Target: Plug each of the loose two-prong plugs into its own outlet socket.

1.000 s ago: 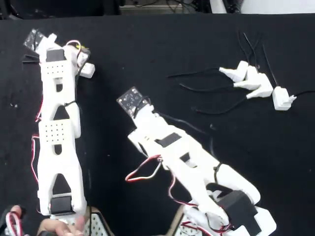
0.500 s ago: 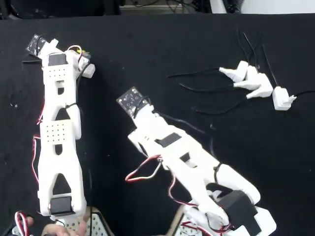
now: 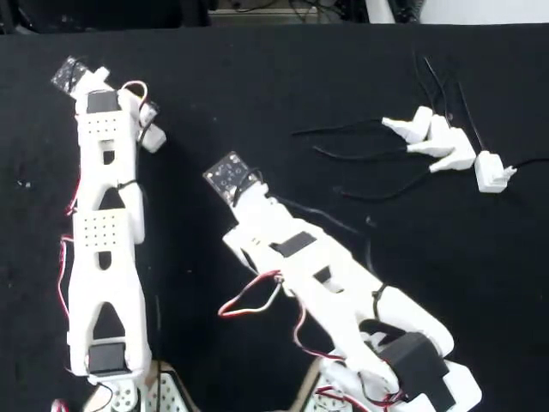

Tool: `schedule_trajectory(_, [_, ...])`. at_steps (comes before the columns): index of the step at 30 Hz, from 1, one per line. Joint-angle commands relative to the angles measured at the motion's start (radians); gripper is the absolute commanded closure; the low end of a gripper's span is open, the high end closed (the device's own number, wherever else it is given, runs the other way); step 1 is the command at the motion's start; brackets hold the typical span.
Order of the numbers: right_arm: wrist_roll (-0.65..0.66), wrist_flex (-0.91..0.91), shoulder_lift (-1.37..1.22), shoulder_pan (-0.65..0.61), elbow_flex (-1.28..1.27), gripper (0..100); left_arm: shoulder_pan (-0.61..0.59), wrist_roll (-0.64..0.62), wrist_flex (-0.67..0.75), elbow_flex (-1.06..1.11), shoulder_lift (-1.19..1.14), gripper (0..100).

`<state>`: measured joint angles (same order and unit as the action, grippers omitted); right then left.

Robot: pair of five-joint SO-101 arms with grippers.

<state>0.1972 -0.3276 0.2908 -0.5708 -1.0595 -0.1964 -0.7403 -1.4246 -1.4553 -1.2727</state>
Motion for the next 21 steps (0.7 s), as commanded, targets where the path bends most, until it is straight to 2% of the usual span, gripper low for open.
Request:
schedule_trajectory(1, [0.005, 0.020, 0.048, -0.011, 0.005, 73.3, 0.051, 0.133, -0.209, -0.222, 0.046, 97])
schedule_trajectory(5, [0.005, 0.020, 0.048, -0.011, 0.005, 73.3, 0.062, 0.250, -0.333, -0.206, 0.089, 97])
schedule_trajectory(14, [0.005, 0.020, 0.048, -0.011, 0.004, 73.3, 0.061, 0.551, -0.341, -0.173, 0.173, 97])
schedule_trajectory(18, [0.005, 0.020, 0.048, -0.011, 0.005, 73.3, 0.062, 0.605, -0.341, -0.110, 0.305, 97])
schedule_trajectory(21, [0.005, 0.020, 0.048, -0.011, 0.007, 73.3, 0.062, 0.605, -0.341, 0.042, 0.443, 97])
